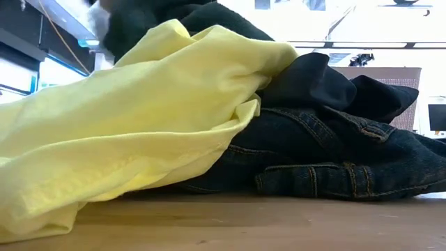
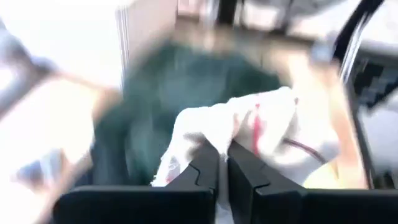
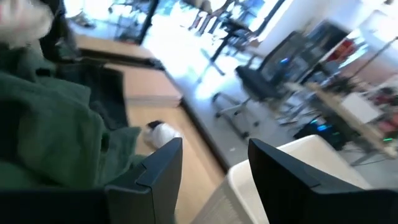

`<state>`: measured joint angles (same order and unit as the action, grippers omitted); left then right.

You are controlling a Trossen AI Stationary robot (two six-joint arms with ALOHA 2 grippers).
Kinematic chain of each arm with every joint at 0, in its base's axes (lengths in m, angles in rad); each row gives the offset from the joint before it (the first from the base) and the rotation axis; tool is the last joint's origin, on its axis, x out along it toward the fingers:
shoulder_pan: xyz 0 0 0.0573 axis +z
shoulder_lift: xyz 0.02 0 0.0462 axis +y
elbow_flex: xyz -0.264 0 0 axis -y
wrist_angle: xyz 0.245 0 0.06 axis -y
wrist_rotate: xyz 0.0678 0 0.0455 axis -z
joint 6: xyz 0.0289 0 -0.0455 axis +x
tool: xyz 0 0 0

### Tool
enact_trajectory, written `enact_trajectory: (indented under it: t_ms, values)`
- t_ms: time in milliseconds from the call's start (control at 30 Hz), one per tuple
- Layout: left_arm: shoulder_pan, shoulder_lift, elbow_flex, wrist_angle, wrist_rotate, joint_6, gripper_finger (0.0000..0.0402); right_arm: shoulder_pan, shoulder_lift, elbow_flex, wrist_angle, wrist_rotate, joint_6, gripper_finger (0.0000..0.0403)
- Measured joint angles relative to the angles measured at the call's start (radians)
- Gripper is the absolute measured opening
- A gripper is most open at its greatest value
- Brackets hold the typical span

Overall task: Sort clothes
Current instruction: Put the bottom white patterned sock into the white laundry bin

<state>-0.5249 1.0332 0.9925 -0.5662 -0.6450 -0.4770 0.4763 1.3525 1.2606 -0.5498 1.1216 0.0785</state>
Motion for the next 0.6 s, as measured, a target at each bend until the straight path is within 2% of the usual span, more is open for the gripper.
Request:
enact_trajectory:
  t_ms: [100,200,300,433,600]
  values:
    - [0.098,0.02,0.056,0.224,0.038,0.292,0.0006,0.057,0.0,0.0,0.047,0.15,-0.014,0.0181]
    - [0.229,0.076,0.103,0.428,0.18,0.562,0.0006,0.117,0.0,0.0,0.116,0.3,-0.068,0.0181]
    - [0.381,0.165,0.166,0.555,0.29,0.739,0.0006,0.173,0.0,0.0,0.15,0.409,-0.103,0.0181]
    - [0.577,0.338,0.271,0.625,0.424,0.818,0.0006,0.236,0.0,0.0,0.153,0.45,-0.076,0.0181]
    - [0.745,0.579,0.452,0.738,0.606,0.819,0.0006,0.28,0.0,0.0,0.15,0.45,-0.005,0.0181]
